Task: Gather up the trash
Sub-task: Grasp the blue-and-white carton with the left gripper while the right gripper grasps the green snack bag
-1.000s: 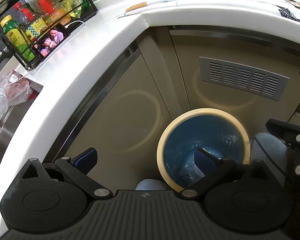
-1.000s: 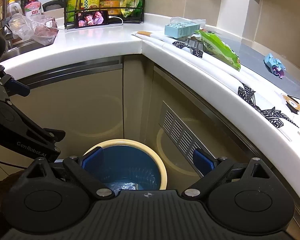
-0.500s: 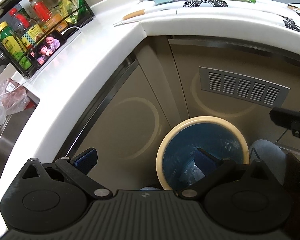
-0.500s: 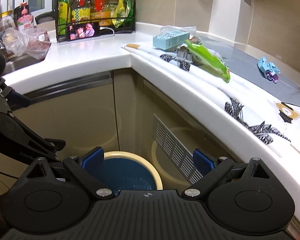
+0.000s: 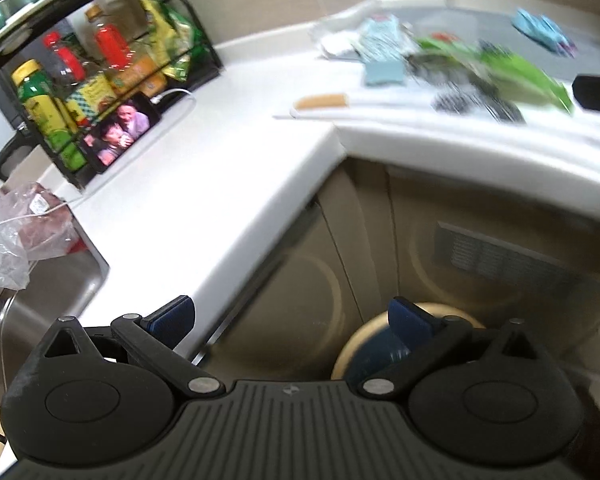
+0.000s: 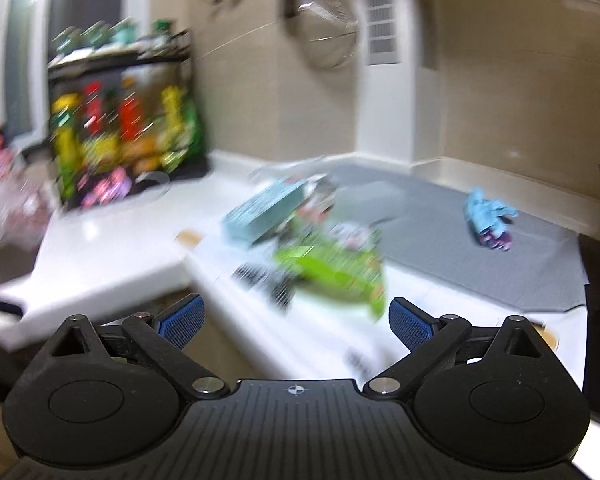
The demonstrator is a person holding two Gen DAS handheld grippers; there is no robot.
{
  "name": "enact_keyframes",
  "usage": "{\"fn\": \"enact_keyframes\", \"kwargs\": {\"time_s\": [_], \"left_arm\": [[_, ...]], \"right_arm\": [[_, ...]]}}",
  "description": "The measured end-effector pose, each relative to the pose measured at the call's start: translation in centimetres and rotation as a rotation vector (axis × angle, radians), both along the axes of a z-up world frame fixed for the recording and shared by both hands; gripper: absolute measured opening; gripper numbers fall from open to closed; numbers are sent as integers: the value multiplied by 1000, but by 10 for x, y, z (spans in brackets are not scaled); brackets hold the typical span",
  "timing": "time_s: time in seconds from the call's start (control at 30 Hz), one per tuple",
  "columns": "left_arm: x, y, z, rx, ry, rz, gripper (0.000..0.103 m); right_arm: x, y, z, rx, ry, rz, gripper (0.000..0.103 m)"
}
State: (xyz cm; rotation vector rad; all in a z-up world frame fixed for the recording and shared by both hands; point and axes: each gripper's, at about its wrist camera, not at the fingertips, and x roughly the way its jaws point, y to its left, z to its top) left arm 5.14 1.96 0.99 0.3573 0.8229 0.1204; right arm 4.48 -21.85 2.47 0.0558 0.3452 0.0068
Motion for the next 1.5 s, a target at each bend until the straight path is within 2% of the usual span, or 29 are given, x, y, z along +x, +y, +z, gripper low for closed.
{"fn": "enact_keyframes", "kwargs": {"time_s": [0.13, 0.23, 0.33, 0.43, 0.57, 0.67, 0.9, 0.97, 1.2, 1.5], "left_arm": [[15, 9, 12, -29, -9, 37, 103], [23, 13, 19, -45, -8, 57, 103], [32, 17, 28, -80, -8, 75, 103], [43, 19, 38, -115, -16, 92, 103], [65, 14, 51, -159, -37, 109, 103], [87, 4, 57, -203, -73, 87, 103], [170, -36, 66, -264, -105, 20, 103], [190, -46, 67, -288, -107, 13, 103], [239, -81, 48, -268, -31, -35, 103], [258, -87, 26, -256, 44, -39, 103]], "right_arm": [[45, -31, 10, 147, -12, -72, 101], [88, -43, 8, 212, 32, -76, 102], [130, -43, -4, 214, 113, -50, 102], [154, -47, -18, 159, 173, -129, 102], [153, -69, -28, 143, 148, -236, 101], [150, -95, -35, 221, 159, -191, 101], [148, -124, -38, 374, 98, -134, 102], [148, -125, -37, 362, 99, -170, 101], [150, -123, -37, 346, 99, -180, 101], [148, -123, -37, 348, 104, -170, 95]]}}
